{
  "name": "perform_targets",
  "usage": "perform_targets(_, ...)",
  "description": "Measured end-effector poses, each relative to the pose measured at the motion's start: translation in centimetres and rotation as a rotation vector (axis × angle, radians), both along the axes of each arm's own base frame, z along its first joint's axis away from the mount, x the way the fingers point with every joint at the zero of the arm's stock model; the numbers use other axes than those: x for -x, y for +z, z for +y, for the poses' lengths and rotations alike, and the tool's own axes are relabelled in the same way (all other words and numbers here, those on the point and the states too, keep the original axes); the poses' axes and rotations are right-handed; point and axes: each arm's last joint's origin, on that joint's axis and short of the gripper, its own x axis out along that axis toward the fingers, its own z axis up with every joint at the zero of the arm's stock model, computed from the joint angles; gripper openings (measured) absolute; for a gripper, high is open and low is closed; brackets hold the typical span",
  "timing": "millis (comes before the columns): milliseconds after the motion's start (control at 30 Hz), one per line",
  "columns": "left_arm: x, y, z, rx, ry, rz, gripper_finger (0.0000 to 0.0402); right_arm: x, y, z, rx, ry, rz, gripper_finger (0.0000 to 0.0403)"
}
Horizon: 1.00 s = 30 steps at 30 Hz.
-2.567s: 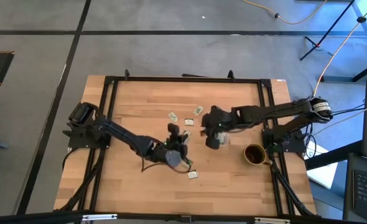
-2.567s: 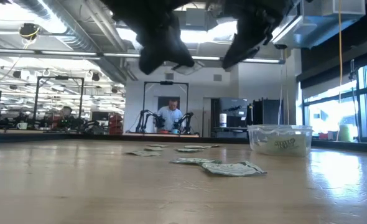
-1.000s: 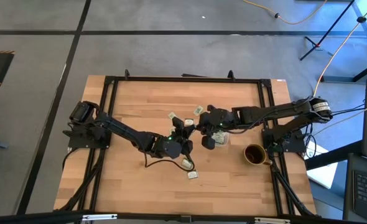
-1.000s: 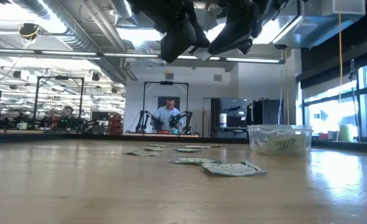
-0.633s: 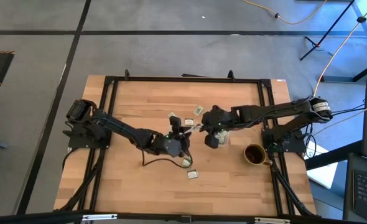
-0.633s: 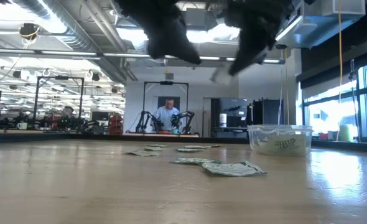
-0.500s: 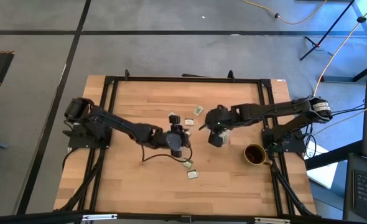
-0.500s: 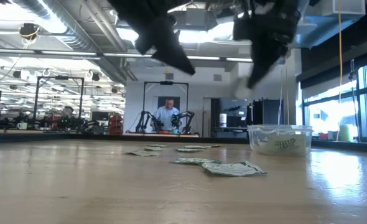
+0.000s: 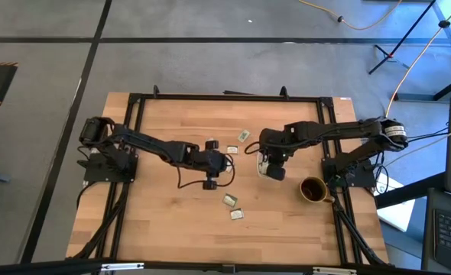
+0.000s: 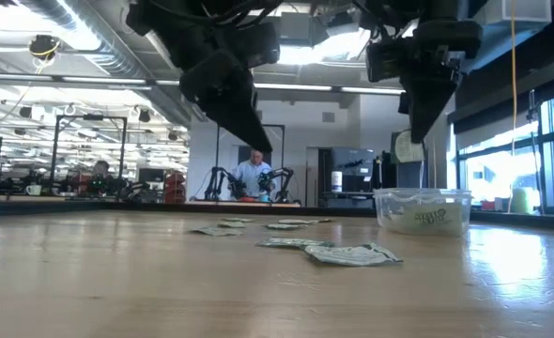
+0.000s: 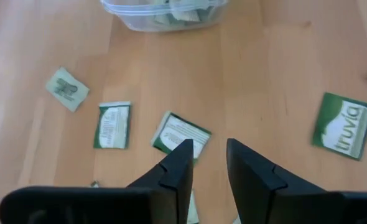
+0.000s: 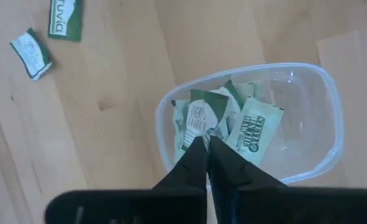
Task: Pick and place items into bin
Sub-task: Put the truvia packet into the transparent bin, then put the stevia packet into the transparent bin
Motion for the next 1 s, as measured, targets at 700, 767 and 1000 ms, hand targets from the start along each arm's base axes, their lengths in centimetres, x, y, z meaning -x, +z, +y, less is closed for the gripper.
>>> perform_targets(700,0.3,-0.3,0.0,0.045,-0.024,0.047,0.0088,1.3,-5.3,0.0,0.016,-0.038,0.008,0.0042)
perform_targets(767,0.6,-0.5,0.0,0.043,-0.022,0.081,0.0088,1.4,-5.3,-0.1,0.055,-0.050,0.013,0.0057)
perform_targets(1000,1.5,-1.1,0.0,0.048,-0.032,0.192,0.0087,1.3,-5.1,-0.6,0.202,-0.122,0.017,0.0108)
